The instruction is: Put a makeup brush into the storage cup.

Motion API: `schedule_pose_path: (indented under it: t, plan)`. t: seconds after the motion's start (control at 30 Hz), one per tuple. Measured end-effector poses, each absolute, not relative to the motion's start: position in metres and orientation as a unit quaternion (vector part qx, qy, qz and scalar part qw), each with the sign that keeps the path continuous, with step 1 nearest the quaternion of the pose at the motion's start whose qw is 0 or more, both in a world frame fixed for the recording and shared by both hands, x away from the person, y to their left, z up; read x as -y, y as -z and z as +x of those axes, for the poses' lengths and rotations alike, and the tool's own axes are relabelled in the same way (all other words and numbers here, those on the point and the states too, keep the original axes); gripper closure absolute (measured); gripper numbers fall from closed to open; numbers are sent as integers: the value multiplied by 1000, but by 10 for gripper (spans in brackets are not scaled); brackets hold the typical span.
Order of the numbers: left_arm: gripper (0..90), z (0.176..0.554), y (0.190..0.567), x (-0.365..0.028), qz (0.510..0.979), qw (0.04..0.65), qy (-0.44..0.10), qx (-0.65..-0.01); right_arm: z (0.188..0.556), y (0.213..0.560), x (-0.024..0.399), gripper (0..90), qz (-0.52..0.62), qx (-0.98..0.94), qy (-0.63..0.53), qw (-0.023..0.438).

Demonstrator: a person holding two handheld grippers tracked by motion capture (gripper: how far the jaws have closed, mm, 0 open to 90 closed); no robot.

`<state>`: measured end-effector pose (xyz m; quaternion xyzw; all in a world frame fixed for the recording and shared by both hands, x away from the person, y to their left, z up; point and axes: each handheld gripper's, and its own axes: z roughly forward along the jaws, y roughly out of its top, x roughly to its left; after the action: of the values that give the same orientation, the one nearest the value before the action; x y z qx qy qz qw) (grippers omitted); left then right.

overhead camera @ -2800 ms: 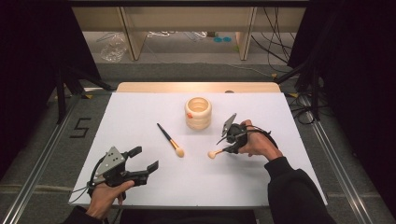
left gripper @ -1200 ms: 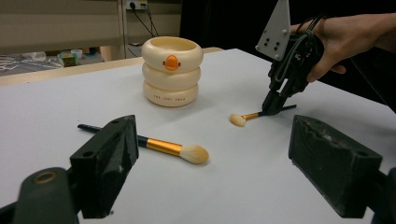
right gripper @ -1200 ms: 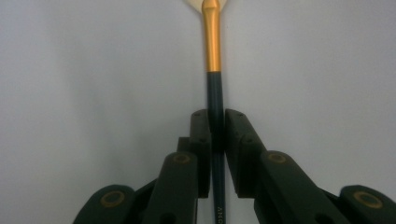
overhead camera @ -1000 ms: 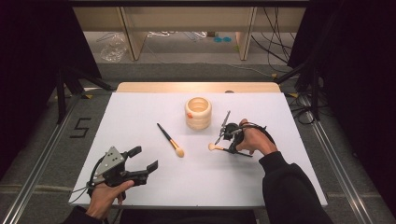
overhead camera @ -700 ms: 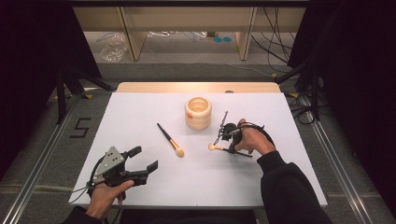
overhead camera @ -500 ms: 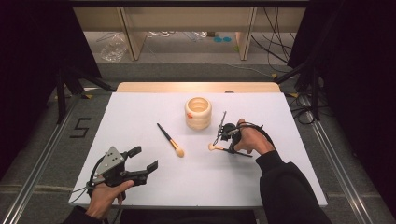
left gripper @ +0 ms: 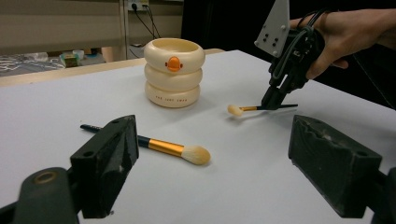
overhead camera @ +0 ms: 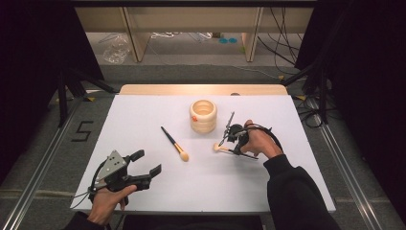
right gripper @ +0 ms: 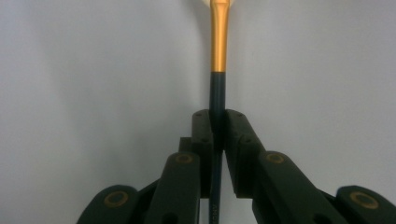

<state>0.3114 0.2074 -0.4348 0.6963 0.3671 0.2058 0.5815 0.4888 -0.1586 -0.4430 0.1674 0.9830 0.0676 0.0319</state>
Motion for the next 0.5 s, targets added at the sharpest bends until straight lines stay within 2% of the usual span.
schedule_pose_path:
  t: [0.5]
  plan:
    - [157, 311, 434, -209, 694, 581, -207, -372, 488, 411, 175, 833, 189, -959, -203, 64]
